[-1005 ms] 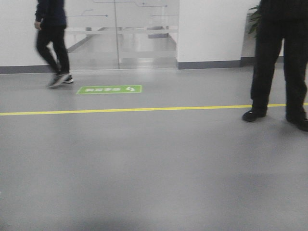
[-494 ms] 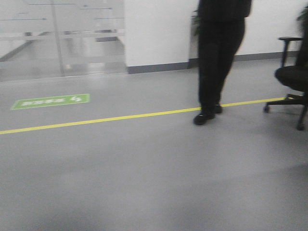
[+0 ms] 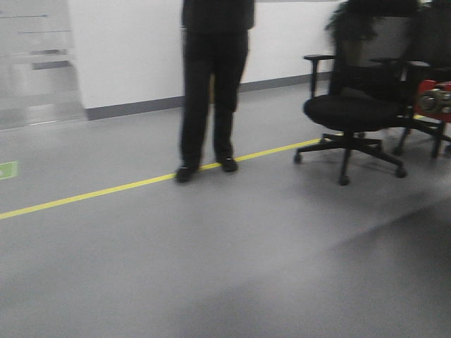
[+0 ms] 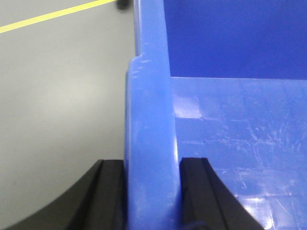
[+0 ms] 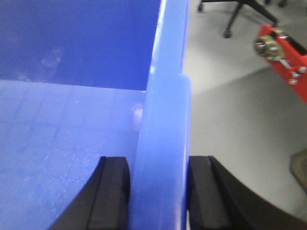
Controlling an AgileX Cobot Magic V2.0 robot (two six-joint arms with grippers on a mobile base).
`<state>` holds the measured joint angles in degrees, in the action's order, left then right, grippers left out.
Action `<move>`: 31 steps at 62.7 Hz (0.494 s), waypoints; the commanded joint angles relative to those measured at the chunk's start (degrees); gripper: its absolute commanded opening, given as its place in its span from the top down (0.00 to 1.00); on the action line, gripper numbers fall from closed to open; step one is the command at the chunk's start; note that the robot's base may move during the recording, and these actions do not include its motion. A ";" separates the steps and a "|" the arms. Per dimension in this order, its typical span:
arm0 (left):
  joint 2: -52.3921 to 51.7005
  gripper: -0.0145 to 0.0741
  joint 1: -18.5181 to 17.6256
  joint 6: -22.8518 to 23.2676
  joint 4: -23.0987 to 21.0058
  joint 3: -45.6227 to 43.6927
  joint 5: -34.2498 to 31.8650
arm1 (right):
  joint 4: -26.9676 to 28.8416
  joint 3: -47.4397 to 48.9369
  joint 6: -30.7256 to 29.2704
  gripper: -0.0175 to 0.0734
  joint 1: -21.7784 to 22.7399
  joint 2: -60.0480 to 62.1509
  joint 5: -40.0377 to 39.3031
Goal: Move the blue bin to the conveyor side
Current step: 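Drive away from the shelf carrying the blue bin in both grippers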
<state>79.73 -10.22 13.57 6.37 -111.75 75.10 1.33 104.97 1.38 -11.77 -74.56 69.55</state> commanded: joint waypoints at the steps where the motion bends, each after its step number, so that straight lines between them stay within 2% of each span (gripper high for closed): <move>1: -1.18 0.86 -0.43 -0.03 -0.53 -0.76 -5.14 | 0.44 0.96 -1.38 0.89 -0.24 1.44 -7.96; 31: -1.18 0.86 -0.43 -0.03 1.05 -0.76 -5.14 | 0.44 0.96 -1.38 0.89 -0.24 1.44 -8.07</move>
<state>79.73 -10.22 13.57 6.83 -111.75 75.10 1.44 104.97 1.38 -11.77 -74.56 69.34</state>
